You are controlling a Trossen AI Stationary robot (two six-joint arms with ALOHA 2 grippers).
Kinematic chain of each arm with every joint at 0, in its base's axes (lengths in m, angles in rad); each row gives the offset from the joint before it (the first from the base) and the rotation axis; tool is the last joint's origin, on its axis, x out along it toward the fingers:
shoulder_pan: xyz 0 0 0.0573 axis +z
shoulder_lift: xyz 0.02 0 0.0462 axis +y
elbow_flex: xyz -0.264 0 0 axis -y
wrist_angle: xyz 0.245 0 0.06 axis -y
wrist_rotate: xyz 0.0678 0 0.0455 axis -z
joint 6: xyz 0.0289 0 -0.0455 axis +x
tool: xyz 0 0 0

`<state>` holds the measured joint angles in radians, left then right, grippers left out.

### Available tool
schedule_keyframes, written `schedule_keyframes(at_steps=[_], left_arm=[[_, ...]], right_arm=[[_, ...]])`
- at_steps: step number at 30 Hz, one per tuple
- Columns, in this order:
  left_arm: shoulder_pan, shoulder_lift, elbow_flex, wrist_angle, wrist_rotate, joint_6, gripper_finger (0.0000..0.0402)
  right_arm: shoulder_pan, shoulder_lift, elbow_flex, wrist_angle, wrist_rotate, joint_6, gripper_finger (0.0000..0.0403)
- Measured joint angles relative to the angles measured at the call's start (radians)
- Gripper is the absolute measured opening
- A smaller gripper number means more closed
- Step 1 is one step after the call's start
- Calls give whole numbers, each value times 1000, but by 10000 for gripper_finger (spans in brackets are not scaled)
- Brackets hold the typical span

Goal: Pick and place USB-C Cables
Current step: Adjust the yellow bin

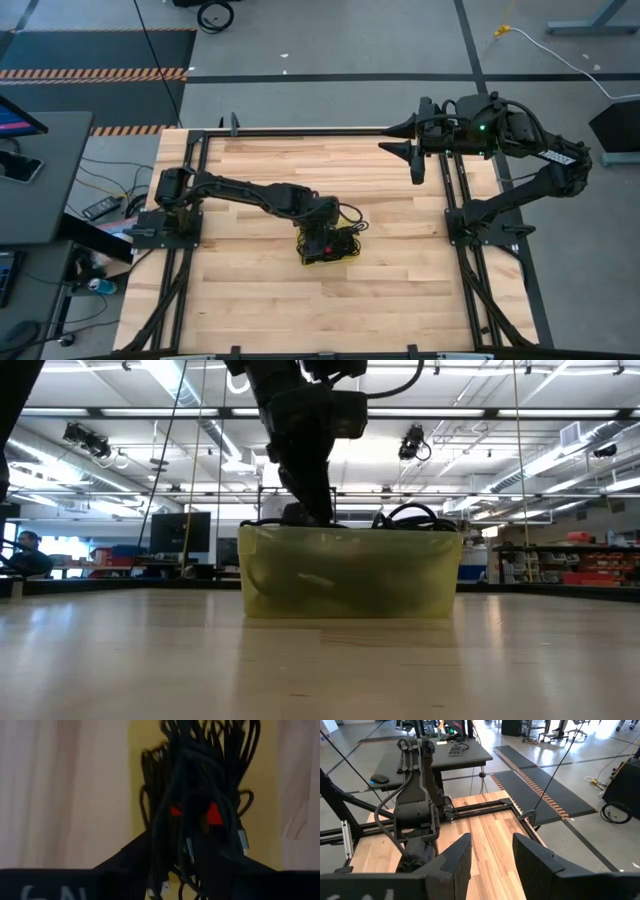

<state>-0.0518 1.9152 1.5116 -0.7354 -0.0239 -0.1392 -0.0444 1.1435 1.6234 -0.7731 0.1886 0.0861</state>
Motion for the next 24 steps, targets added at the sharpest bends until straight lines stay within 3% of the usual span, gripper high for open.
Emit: schedule_keyframes(at_steps=[5,13,24], left_arm=[[32,0,26,-3,-54,47,150],[90,0,27,-34,-16,71,149],[62,0,26,-32,-15,73,149]], right_arm=[[0,0,0,0,0,0,149],[1,1,0,0,-7,-1,149],[1,1,0,-2,-7,-3,149]])
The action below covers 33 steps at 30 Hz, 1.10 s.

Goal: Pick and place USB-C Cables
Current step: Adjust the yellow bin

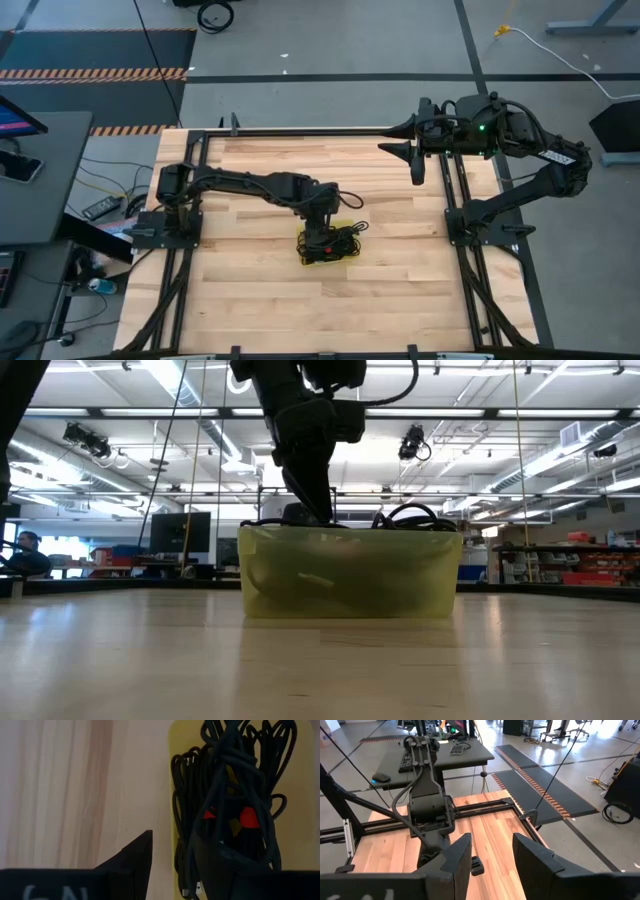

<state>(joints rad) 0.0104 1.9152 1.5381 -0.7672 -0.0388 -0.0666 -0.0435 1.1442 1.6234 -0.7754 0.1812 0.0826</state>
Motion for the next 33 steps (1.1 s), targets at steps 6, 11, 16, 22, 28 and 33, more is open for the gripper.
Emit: schedule_keyframes(at_steps=[6,11,16,22,28,33], left_arm=[[-2,3,-73,49,-3,0,149],[-1,4,-117,54,-44,-13,149],[-1,4,-119,66,-46,-19,149],[9,4,-119,70,-46,-27,139],[22,4,-119,69,-42,-26,107],[22,4,-119,84,-44,-27,85]], right_arm=[[0,0,0,-2,0,0,149],[0,0,0,-5,0,0,149],[0,0,0,-5,0,0,149],[0,0,0,-5,0,0,149],[0,0,0,-5,-1,0,149],[0,0,0,-5,-1,0,149]])
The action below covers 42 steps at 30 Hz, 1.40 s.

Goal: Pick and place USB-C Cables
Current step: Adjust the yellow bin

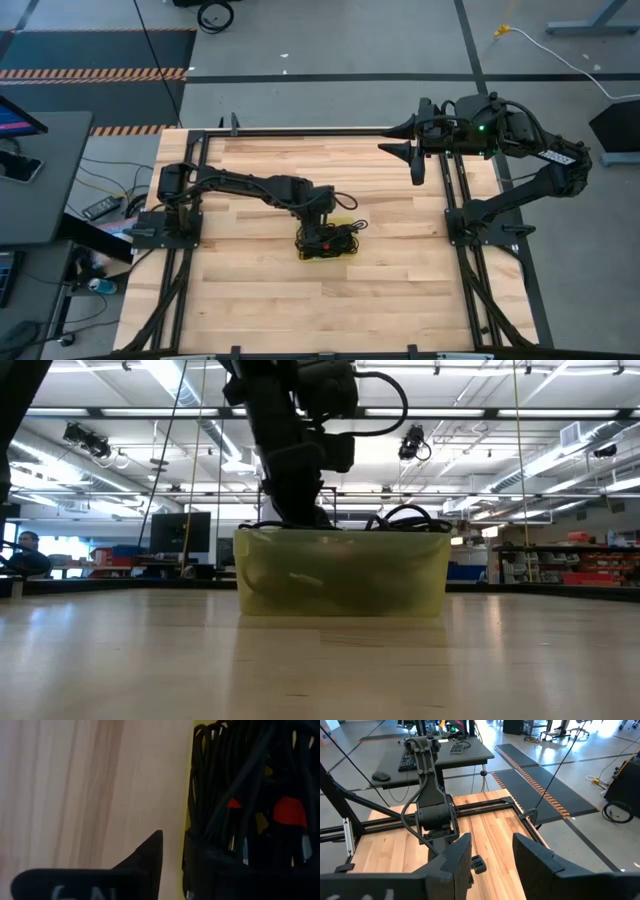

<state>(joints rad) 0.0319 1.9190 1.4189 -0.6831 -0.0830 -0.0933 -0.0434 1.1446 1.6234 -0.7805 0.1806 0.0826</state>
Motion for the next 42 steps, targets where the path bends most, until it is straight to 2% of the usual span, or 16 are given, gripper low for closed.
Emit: schedule_keyframes(at_steps=[8,14,21,28,34,42], left_arm=[[17,0,0,37,-3,10,8],[70,0,0,44,-55,13,6],[119,0,0,46,-57,94,4],[122,0,0,53,-50,211,4],[122,0,0,87,-1,284,3],[124,0,0,74,4,326,3]], right_arm=[[0,0,0,0,0,0,149],[0,0,0,0,0,0,149],[0,0,0,0,0,0,149],[0,0,0,0,0,0,149],[0,0,0,0,0,3,149],[0,0,0,1,1,8,149]])
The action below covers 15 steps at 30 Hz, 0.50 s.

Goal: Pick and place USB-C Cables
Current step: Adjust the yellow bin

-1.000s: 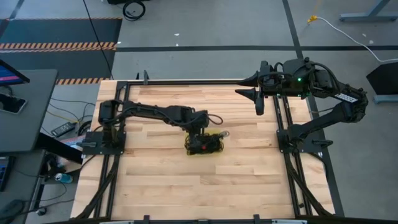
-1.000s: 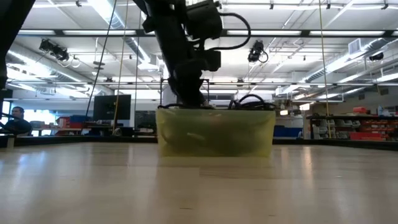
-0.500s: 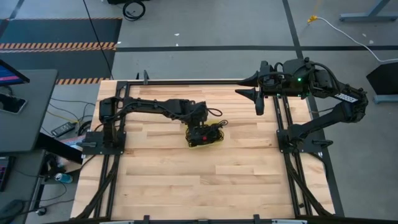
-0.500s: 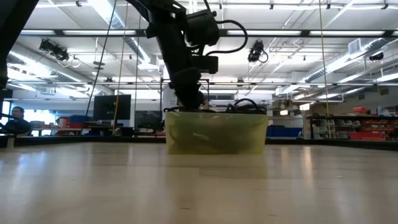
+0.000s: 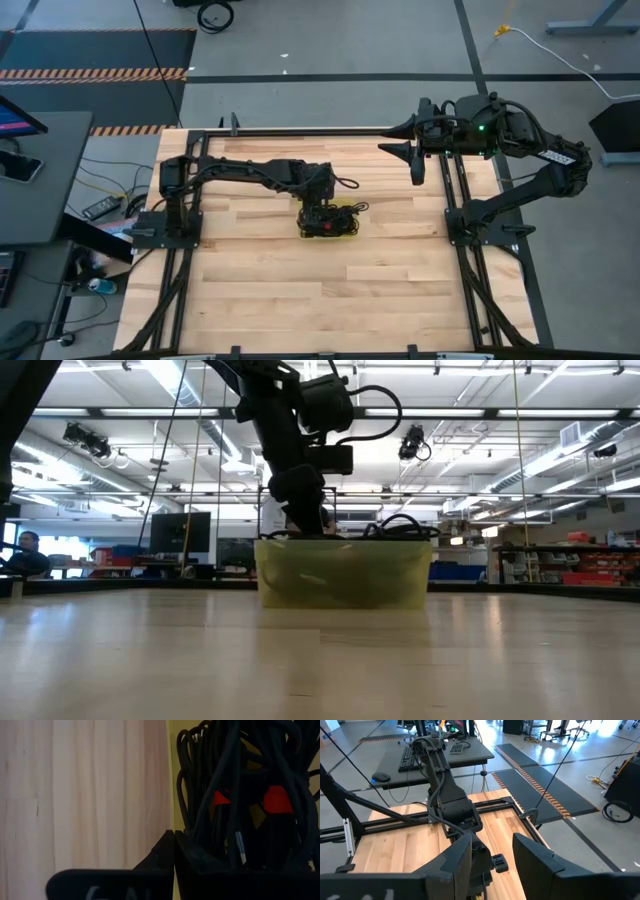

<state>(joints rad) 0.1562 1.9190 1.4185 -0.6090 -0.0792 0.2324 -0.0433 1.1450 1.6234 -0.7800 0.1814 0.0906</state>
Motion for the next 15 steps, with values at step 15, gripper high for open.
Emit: schedule_keyframes(at_steps=[15], left_arm=[[-2,0,0,6,-3,-70,26]], right_arm=[[0,0,0,0,0,4,149]])
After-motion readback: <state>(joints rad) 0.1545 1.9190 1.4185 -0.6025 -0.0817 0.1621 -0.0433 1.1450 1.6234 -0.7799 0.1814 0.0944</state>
